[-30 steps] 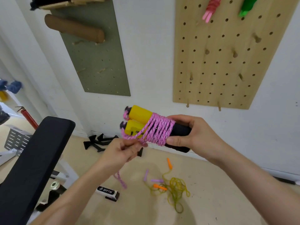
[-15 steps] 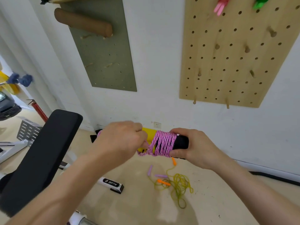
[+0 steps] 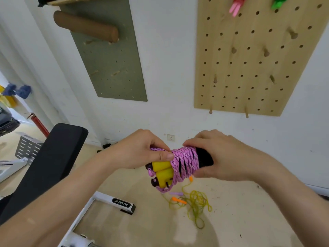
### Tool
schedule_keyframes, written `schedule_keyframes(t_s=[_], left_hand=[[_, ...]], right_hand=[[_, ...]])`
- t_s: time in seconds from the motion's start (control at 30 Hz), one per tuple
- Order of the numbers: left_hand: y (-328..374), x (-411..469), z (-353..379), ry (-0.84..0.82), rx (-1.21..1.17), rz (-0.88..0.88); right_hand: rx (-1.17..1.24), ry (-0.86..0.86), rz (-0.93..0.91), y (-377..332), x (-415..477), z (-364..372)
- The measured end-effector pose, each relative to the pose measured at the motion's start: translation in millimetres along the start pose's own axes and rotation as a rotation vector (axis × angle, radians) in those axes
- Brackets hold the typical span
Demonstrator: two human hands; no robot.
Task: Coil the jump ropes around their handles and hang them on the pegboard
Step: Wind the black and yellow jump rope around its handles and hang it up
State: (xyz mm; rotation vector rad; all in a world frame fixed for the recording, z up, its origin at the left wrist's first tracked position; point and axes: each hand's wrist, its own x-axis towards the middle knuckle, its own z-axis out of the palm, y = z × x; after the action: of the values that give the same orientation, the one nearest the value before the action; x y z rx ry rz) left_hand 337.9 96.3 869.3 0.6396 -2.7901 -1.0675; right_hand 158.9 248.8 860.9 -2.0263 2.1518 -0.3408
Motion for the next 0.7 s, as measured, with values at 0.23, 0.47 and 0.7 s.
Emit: schedule_keyframes(t_s=[0.23,0.47,0.7], left_hand=[[-10,-2,7,0.013,-0.481,-0.183],[-20,-8,14,0.247,-0.685,-0.178],[-17,-26,30,0.732,0.338,0.143]], right_hand=[[-0.137,0.323,-0.197,-29,15,57],[1.028,0.446,0.006,-36,27,51],[1.539,0.174,0.279,-34,41,51]])
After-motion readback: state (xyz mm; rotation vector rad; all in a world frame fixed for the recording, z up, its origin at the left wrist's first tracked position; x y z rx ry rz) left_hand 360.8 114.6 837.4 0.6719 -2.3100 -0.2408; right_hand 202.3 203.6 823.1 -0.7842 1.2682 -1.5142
